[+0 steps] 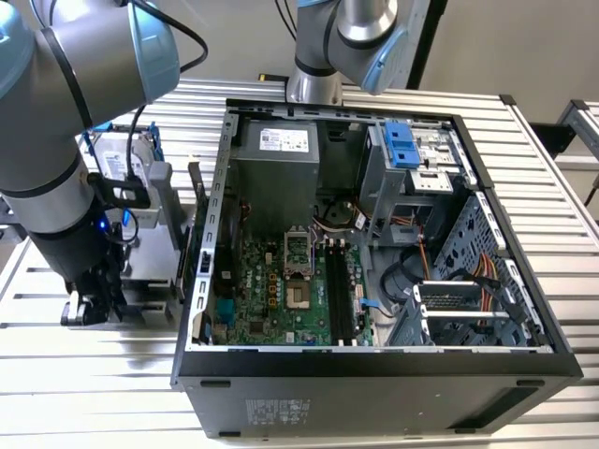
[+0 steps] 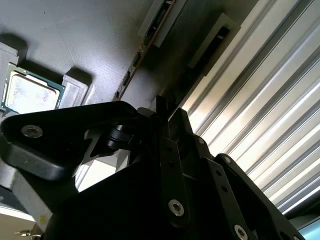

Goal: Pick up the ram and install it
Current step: 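Pick up the ram and move it above insertion slot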

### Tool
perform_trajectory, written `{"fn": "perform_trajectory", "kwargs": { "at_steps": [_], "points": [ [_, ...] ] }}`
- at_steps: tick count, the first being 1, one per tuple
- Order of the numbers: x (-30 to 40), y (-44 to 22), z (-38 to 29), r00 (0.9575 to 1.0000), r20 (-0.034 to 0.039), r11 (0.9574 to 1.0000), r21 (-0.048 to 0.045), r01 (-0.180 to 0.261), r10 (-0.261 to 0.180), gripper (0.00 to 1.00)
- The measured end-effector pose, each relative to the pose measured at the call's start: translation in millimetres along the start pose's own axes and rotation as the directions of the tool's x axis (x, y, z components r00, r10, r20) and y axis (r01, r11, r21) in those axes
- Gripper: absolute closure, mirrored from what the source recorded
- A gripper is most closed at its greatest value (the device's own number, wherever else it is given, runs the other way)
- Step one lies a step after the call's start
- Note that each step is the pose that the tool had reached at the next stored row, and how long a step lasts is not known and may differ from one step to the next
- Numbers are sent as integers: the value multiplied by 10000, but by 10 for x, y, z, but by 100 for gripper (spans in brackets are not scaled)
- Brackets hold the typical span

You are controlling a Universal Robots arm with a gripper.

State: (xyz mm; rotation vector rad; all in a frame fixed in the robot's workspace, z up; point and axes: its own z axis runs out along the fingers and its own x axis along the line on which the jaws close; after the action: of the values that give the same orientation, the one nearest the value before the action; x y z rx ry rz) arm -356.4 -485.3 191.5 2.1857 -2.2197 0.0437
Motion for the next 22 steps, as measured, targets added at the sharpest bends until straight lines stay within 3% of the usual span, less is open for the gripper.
{"fn": "perform_trajectory", "kwargs": {
  "at_steps": [17, 18, 22],
  "points": [
    [-5, 0, 2, 10000, 10, 10000, 1, 0, 0, 0],
    [-6, 0, 2, 10000, 11, 10000, 1, -1, 1, 100],
    [-5, 0, 2, 10000, 11, 10000, 1, 0, 0, 100]
  ]
}}
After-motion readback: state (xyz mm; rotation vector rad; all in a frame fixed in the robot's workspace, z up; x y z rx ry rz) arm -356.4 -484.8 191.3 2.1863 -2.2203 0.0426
